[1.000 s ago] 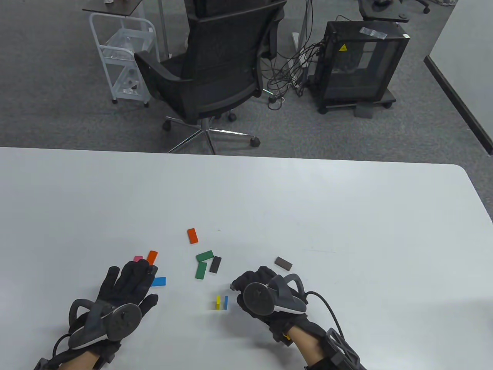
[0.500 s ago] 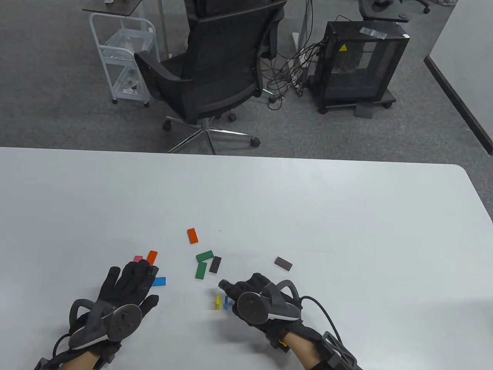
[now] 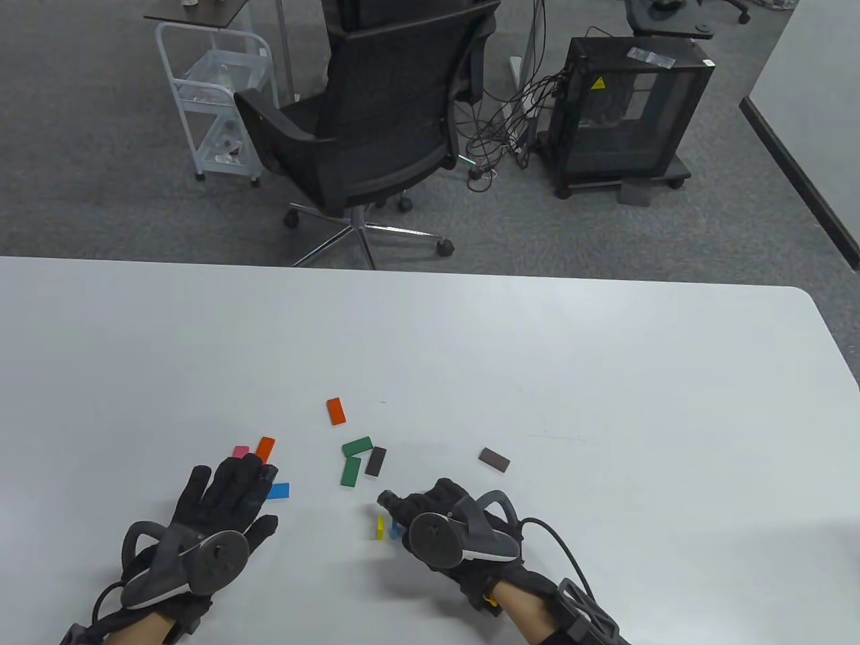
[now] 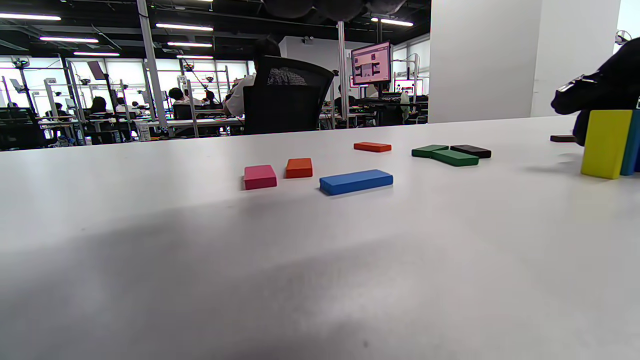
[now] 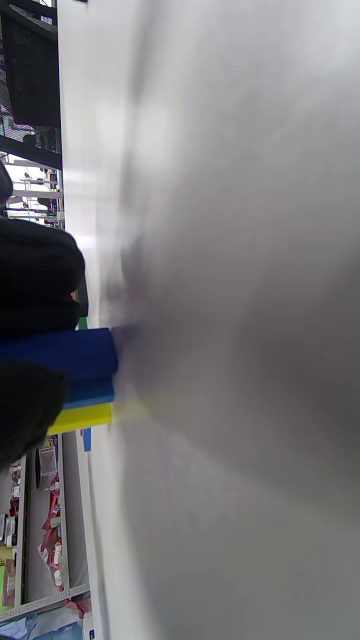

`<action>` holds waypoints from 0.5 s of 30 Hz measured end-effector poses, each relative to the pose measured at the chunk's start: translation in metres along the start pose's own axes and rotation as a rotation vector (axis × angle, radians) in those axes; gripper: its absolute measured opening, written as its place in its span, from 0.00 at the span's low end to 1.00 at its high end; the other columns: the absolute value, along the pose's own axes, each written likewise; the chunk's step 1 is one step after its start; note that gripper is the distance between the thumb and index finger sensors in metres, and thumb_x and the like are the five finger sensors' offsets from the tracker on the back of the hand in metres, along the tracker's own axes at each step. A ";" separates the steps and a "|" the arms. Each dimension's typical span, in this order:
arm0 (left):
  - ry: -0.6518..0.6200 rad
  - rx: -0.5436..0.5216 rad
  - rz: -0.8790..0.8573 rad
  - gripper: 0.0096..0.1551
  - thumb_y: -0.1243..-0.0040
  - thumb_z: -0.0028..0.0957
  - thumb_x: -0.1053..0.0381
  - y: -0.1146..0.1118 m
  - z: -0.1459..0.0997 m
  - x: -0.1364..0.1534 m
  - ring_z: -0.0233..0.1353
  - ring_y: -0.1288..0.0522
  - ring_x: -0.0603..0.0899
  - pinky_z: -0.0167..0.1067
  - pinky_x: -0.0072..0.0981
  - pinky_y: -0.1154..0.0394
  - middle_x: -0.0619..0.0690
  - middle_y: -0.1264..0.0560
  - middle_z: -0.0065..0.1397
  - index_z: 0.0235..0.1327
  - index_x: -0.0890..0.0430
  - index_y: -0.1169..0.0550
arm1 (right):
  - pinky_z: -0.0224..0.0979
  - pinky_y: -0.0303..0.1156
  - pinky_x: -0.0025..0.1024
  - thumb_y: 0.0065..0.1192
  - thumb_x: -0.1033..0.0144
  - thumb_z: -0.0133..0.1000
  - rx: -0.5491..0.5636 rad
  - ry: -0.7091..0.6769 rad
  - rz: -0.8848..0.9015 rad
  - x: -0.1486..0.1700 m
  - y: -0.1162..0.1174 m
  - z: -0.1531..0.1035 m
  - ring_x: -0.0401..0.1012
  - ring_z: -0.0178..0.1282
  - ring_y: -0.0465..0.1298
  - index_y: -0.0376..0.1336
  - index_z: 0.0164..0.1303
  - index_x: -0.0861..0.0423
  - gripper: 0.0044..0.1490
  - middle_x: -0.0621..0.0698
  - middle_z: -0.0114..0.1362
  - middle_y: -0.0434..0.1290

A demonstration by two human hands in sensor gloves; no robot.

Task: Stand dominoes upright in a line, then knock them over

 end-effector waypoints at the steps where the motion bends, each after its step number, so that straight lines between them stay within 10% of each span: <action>1: 0.000 0.001 0.000 0.41 0.73 0.72 0.35 0.000 0.000 0.000 0.91 0.50 0.65 0.85 0.60 0.59 0.56 0.48 0.96 0.95 0.54 0.47 | 0.84 0.54 0.53 0.62 0.58 0.60 0.001 0.000 0.000 0.000 0.000 0.000 0.48 0.73 0.71 0.51 0.84 0.48 0.42 0.49 0.76 0.68; 15: -0.002 0.003 0.002 0.41 0.73 0.72 0.35 0.000 0.000 -0.001 0.91 0.50 0.65 0.85 0.60 0.59 0.56 0.48 0.96 0.95 0.54 0.47 | 0.84 0.54 0.55 0.62 0.53 0.59 -0.037 0.007 -0.021 0.000 0.004 0.000 0.50 0.76 0.69 0.47 0.87 0.52 0.47 0.55 0.81 0.63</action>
Point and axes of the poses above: the tracker on the back of each hand, its own x axis roughly to the little-finger side, its own z axis roughly from the wrist to the fingertips, y = z × x, the point moved 5 cm from there along z, roughly from the wrist to the fingertips
